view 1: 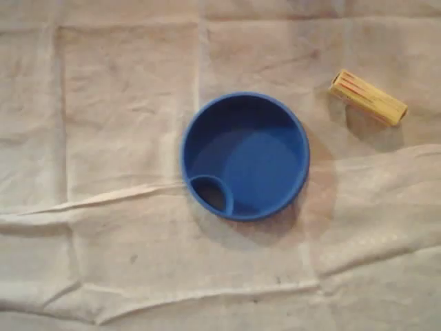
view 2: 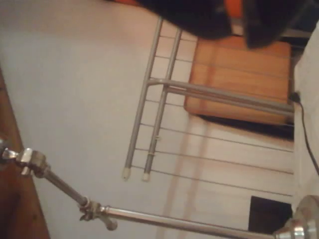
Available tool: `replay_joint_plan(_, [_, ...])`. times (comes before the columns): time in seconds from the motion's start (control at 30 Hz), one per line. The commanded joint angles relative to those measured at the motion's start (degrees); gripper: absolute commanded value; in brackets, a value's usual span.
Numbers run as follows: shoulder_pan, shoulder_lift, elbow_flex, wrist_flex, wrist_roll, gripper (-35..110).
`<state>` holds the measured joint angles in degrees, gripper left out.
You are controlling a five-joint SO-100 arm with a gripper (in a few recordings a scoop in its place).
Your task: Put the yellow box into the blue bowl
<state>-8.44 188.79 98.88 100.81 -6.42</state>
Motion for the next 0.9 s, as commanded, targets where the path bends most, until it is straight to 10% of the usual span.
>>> replay_joint_plan(0.0, [-0.1,2.3,-1.2,-0.6,-0.4,0])
replay_joint_plan(0.87, [-0.5,-11.4,3.8,-1.4,0.3,0])
